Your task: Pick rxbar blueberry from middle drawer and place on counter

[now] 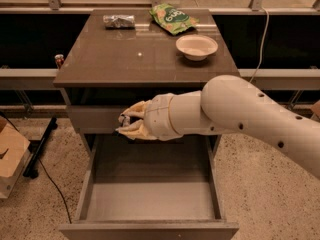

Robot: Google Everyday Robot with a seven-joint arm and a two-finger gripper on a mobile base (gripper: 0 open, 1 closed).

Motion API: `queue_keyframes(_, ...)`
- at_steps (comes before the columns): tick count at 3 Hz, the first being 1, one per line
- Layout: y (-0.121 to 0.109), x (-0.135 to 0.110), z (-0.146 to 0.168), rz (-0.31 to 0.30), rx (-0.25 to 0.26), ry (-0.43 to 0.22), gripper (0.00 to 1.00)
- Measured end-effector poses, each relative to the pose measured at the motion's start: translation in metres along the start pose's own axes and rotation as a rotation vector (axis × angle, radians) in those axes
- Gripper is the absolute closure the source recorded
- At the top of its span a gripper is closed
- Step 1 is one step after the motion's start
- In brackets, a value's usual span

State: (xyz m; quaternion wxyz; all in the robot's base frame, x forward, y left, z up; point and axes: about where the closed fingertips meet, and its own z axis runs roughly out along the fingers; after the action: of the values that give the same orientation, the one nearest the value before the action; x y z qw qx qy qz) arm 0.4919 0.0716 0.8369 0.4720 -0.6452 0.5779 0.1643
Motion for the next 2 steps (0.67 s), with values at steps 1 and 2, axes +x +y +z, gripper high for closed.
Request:
queue_keyframes(1,-0.031,0.014,-0.001,0.004,0.018,-0.014,1.0)
queue_keyframes(2,-0.068,0.021,0.0,-0.019,0.019,-0.012,1.0)
